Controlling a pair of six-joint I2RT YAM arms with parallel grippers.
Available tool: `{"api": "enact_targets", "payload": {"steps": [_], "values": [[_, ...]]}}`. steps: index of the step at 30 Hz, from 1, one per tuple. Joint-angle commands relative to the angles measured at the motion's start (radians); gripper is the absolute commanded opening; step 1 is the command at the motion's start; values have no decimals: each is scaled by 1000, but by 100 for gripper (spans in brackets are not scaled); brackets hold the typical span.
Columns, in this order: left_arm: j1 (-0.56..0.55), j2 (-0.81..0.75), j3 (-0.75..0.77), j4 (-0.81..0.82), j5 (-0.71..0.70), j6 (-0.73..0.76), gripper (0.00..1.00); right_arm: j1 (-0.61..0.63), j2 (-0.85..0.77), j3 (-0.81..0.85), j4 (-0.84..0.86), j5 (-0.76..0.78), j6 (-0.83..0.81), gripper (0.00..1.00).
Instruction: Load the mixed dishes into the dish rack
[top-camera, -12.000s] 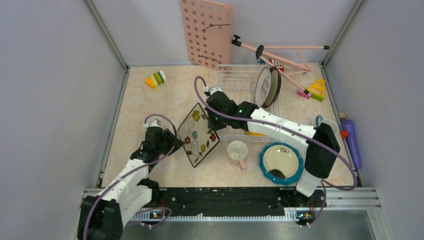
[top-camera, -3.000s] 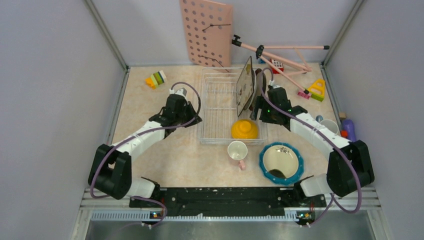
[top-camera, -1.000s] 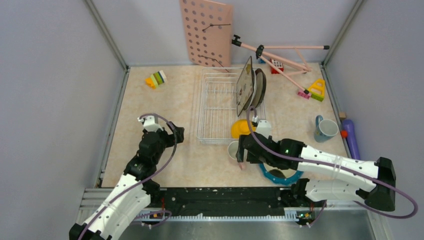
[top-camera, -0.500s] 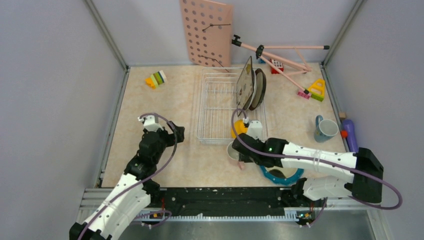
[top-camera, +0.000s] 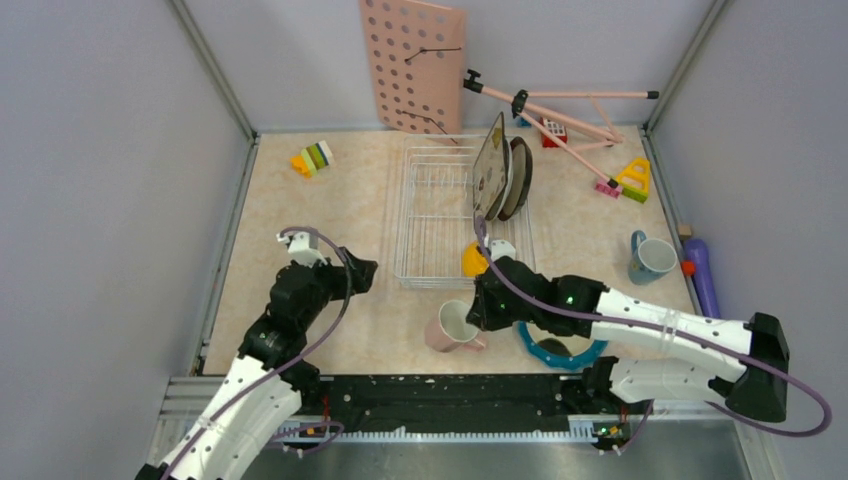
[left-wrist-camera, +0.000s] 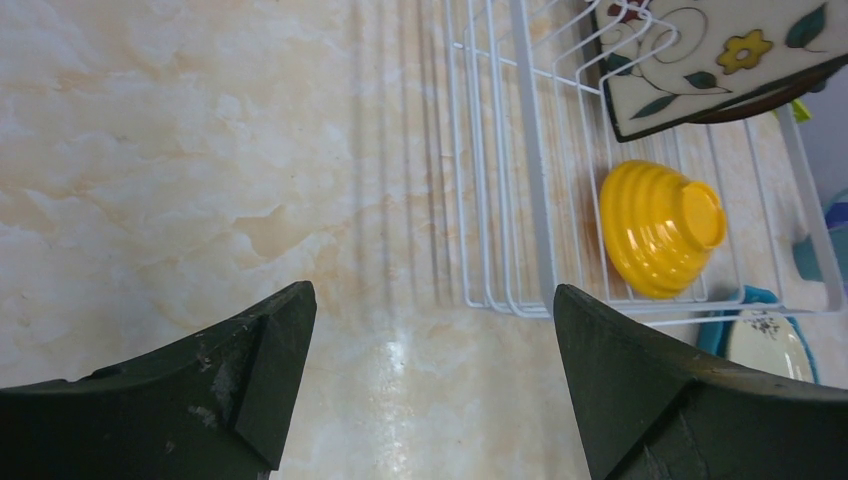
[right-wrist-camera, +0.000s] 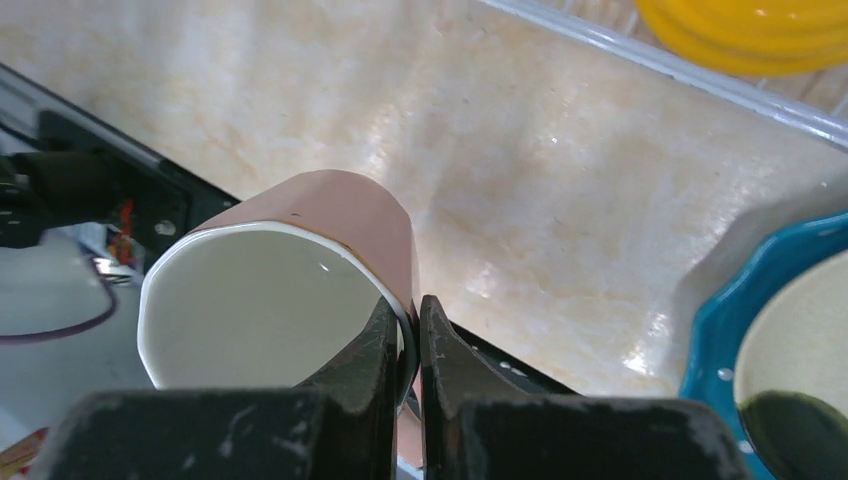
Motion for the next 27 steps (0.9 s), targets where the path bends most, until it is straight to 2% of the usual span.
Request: {"api": "enact_targets", "payload": {"steps": [1,6,14,19,21,27], "values": [[0,-69,108,-52,92,-22,95,-103,-71,58,218,-151,2,0],[3,-52,152,-20,202,-47,95,-213,-71,65,321,-337,1,0],[28,0,188,107,333,-78,97,-307,-74,159,251,-313,-30,0],[109,85,211,191,451,-129,97,-440,-73,195,229,-361,-46,0],[138,117,214,277,496,-152,97,-477,-65,216,223,-384,-53,0],[156,229,253,362,592,-99,98,-579,-46,243,252,-482,-57,0]]}}
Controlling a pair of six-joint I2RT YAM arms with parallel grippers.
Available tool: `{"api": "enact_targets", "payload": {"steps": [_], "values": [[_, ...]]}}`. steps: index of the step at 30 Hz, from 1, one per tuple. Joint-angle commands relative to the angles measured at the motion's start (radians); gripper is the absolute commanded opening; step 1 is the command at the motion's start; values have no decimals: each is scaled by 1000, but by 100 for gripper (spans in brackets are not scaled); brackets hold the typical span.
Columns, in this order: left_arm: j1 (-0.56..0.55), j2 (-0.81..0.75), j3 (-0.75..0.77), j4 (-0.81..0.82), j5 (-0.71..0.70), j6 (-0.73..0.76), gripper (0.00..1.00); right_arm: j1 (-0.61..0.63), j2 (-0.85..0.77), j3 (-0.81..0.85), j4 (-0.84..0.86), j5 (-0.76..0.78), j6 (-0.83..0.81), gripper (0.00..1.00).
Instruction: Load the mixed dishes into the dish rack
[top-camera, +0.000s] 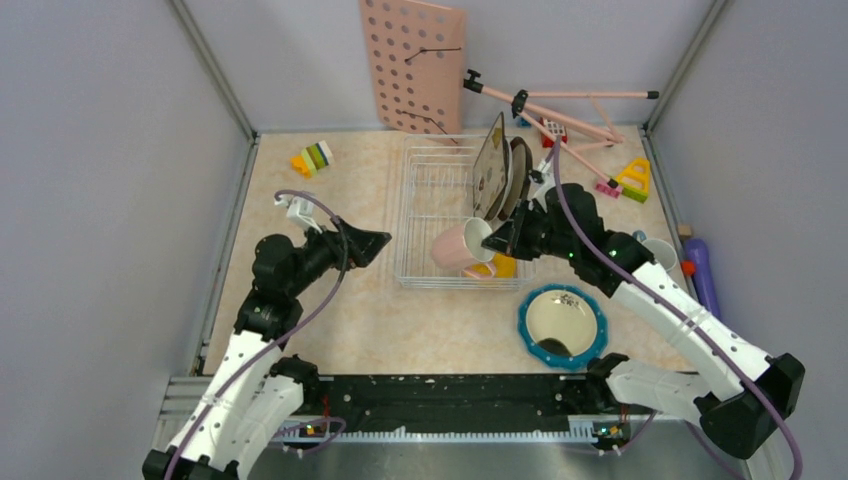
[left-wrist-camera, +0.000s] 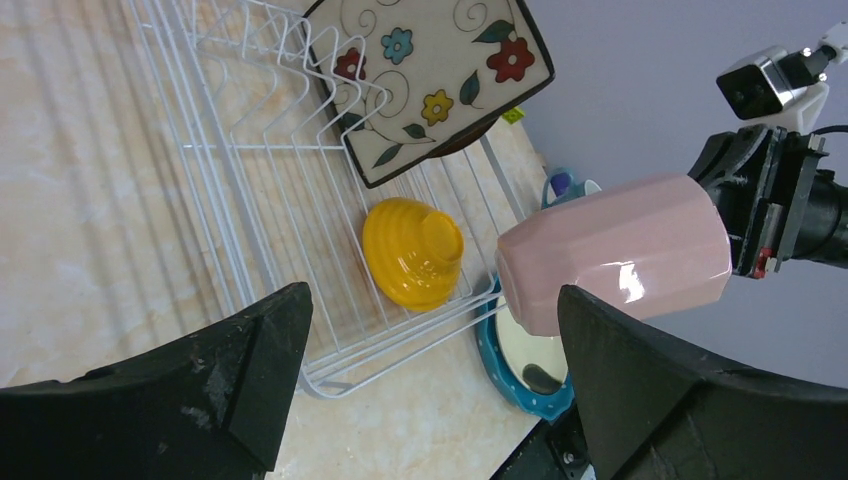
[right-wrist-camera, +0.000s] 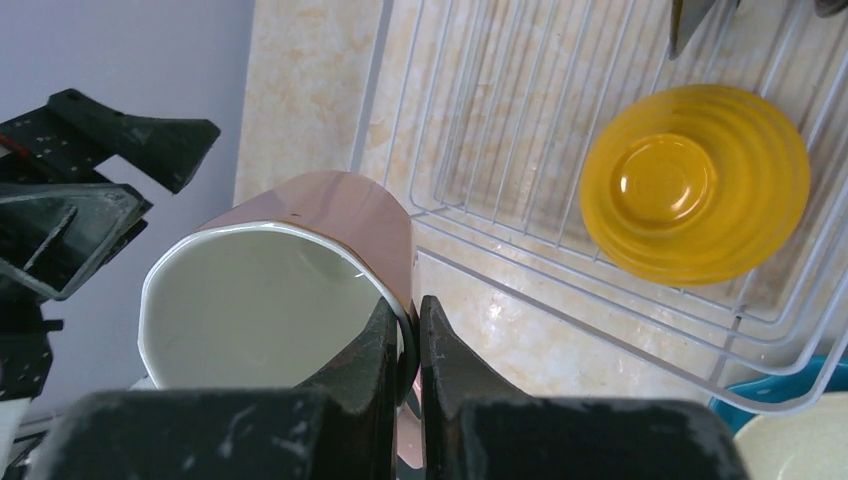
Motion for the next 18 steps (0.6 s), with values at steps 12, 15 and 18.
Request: {"api": "enact_targets", "payload": {"steps": [12,15,18], "values": [[-34,250,-8,579,322,-15,98,-98,40,36,338,-366,99,0],[-46,286,-6,656,386,-55,98,-99,46,20,402,-399,149,0],[-49,319,-15,793,451,-150,98,-99,59,6,471,-442,205,0]]}}
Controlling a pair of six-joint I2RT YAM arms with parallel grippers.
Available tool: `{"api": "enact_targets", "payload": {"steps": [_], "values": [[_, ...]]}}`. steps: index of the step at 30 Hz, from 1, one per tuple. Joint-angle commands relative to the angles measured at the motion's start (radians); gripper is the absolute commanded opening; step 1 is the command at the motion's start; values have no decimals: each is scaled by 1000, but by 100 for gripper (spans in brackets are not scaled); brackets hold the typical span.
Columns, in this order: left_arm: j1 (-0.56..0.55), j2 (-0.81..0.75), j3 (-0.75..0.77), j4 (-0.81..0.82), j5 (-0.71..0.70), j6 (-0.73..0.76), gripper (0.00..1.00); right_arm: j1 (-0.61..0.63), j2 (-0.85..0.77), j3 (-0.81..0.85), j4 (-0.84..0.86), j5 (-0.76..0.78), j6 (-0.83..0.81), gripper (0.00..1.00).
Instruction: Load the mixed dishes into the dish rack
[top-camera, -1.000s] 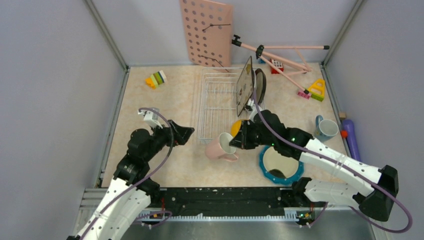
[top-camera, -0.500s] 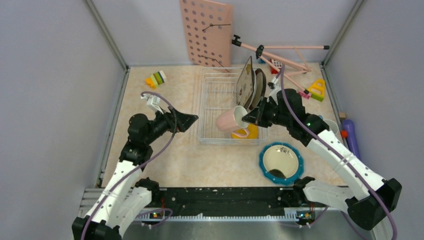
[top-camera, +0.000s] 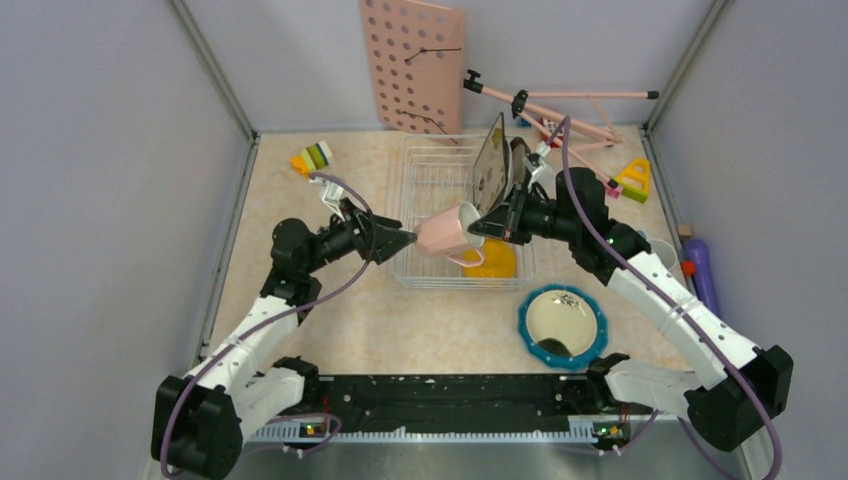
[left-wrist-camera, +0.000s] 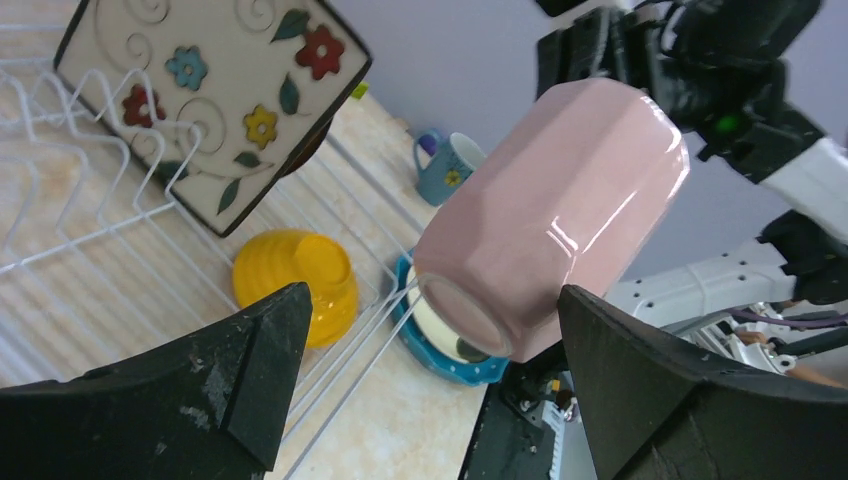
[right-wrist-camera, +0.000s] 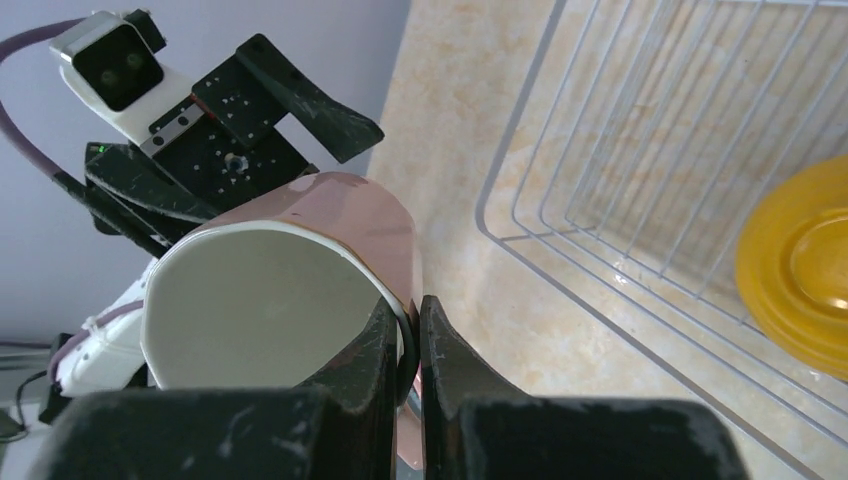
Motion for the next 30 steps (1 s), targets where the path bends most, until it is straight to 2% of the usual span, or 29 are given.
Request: {"api": "enact_targets", "payload": {"steps": [1,6,11,16,30], "values": [[-7,34,4,291,131,-133,98,-3,5,-2,268,-137,139,0],[-7,70,-23,540,154,-315,98,-11,15,-12,336,-171,185,0],[-18,96,-15,615,162,-438,98,-26,13,-26,423,-212,240,0],[-47,106,7,586,161,-435,98,-26,38,-39,515,-245,298,0],[-112,134,54,560,129,-401,95,-25,46,-98,525,-232,303,0]]}}
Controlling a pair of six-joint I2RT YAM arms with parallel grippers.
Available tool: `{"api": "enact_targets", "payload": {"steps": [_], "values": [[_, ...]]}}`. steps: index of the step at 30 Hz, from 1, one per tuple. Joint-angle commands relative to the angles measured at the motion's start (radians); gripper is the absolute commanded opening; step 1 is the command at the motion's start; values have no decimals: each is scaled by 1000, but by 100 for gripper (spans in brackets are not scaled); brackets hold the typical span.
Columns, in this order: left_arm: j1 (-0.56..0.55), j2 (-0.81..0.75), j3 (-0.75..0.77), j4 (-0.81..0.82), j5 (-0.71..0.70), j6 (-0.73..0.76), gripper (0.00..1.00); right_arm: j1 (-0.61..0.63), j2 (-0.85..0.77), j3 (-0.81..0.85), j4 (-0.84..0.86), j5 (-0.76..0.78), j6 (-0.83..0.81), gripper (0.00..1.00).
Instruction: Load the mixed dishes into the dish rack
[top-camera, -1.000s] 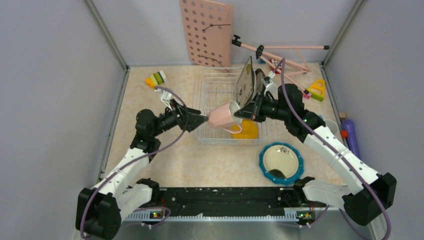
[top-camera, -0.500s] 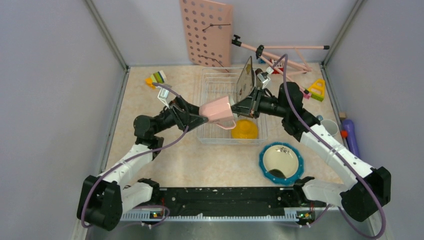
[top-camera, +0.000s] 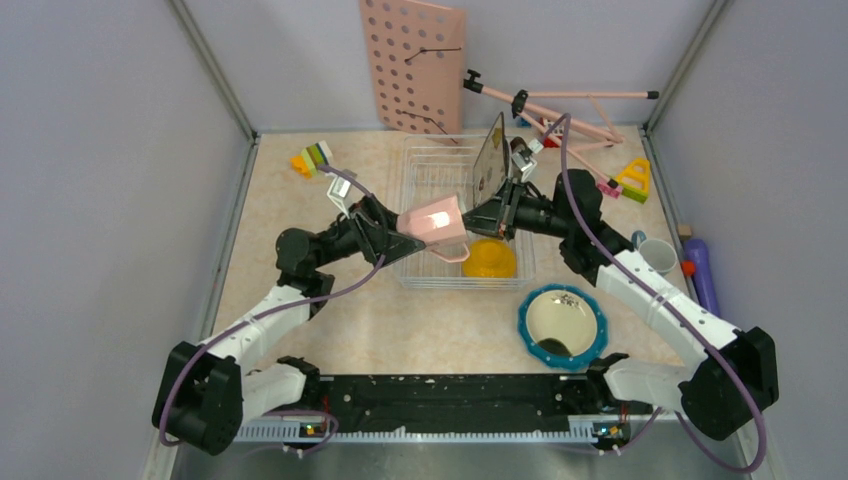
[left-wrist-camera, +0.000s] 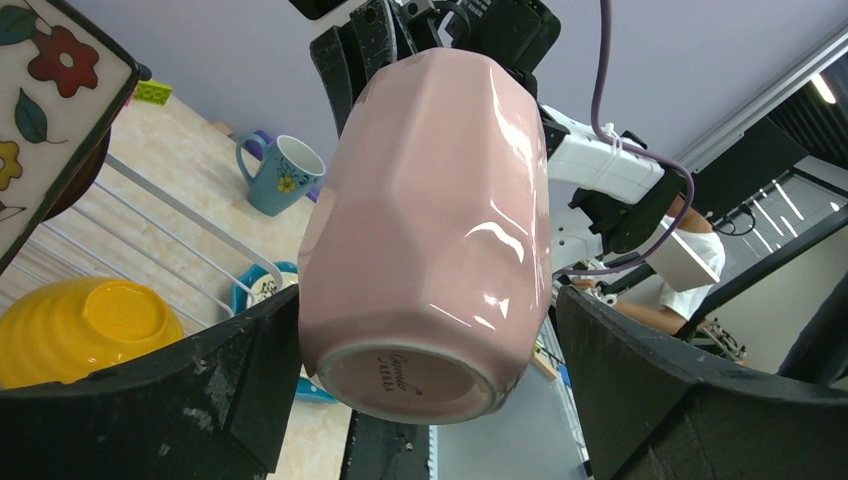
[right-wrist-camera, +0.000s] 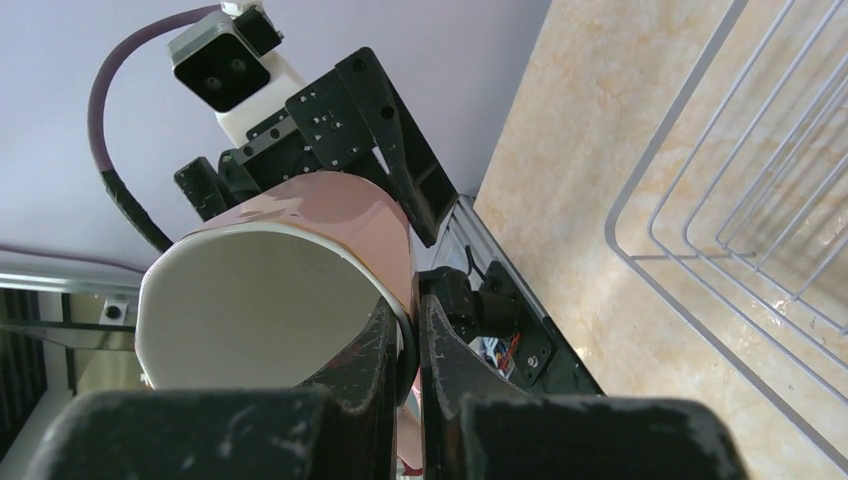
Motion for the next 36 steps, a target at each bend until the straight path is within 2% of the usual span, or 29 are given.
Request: {"api": "enact_targets", "payload": {"steps": [1,8,10,11,15,17,20,28,31,36], "values": [[-23,3,58,51,-12,-1,93,-9,-11,3,121,-14,31,0],[-41,5,54,54,-23,8,90,-9,-12,-3,124,-15,29,0],[-41,3,51,53,-31,12,82,-9,-13,-4,119,-15,24,0],[-41,3,51,52,-38,13,73,-9,-14,-3,114,-15,19,0],[-41,-14,40,9,-95,38,18,-9,-16,9,62,-1,-26,0],[-39,-30,46,-85,-108,87,0,-10,-25,24,-3,34,-69,12],[-39,-70,59,-247,-109,173,0,-12,-46,37,-98,87,-127,25],[-39,-165,58,-442,-156,304,0,-28,-61,13,-169,105,-165,44],[-39,-184,67,-528,-179,356,0,-32,-74,20,-227,140,-200,59],[-42,-181,102,-739,-250,479,0,-35,-105,61,-412,303,-320,81]]}}
